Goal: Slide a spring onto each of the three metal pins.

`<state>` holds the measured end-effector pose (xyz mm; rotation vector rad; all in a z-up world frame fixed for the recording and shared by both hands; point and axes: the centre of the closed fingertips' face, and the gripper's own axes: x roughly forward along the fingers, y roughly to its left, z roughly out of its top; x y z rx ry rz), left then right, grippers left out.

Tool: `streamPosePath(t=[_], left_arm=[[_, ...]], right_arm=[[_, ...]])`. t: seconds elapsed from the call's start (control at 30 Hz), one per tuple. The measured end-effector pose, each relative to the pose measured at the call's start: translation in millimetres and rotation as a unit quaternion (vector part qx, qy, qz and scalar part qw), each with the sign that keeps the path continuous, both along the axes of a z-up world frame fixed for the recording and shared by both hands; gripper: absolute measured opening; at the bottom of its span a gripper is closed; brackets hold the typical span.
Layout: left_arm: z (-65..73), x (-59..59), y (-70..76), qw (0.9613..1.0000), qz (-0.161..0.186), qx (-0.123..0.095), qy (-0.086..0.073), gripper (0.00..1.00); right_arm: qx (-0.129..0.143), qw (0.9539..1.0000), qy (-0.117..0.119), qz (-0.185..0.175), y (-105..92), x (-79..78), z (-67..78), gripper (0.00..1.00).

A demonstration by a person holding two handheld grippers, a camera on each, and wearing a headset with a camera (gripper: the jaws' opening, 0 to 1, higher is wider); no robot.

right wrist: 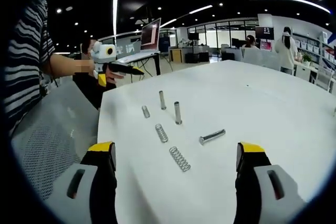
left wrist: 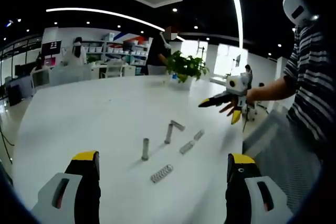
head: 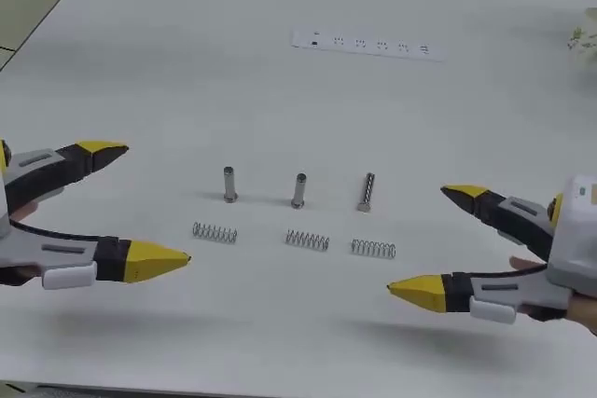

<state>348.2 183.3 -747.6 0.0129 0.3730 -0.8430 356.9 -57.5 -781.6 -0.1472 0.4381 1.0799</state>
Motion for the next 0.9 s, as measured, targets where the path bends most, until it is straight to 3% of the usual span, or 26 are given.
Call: streamPosePath(t=[0.67,0.9], left_arm=[[-2.4,-0.1,2.6,1.0000,0.005,0.000,0.004,0.99],[-5.0,-2.8,3.1,1.0000,0.005,0.000,0.007,0.99]], right_arm=[[-0.003,0.9998,0.021,-0.005,0.4,2.9,-3.5,0.93],[0.006,0.9992,0.034,-0.020,3.1,11.8,1.1,0.88]])
